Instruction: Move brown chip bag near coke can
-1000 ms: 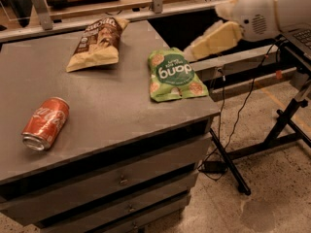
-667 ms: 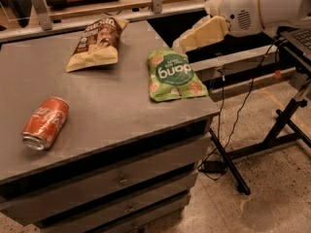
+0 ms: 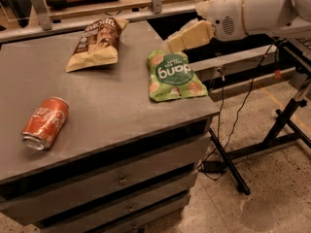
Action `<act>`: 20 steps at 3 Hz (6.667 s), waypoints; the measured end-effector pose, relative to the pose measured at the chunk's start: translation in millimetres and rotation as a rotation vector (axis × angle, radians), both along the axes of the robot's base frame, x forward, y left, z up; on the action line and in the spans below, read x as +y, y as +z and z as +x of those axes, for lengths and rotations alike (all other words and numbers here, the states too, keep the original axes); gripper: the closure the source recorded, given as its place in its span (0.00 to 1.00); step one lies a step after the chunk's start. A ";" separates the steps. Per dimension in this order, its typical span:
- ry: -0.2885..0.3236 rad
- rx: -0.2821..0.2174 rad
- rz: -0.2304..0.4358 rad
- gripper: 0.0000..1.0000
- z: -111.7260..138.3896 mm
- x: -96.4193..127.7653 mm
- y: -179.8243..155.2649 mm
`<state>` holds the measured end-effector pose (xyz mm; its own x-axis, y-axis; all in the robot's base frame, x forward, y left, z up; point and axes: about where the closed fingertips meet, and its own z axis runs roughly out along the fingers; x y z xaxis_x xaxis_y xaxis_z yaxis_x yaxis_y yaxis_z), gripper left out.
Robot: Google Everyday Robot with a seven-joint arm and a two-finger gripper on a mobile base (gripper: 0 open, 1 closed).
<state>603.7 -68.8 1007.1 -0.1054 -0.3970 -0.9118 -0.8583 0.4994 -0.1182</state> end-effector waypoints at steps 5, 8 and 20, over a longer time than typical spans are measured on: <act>0.130 0.026 0.056 0.00 125.1 181.0 -87.3; 0.099 0.165 0.008 0.00 118.4 224.7 -130.3; 0.346 0.324 0.149 0.98 -26.7 227.3 -83.1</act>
Offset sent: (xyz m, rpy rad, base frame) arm 0.1145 0.1216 -0.0657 0.0749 -0.0603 0.1203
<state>577.0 158.5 924.0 -0.2781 -0.3263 -0.9034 -0.9575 0.1697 0.2334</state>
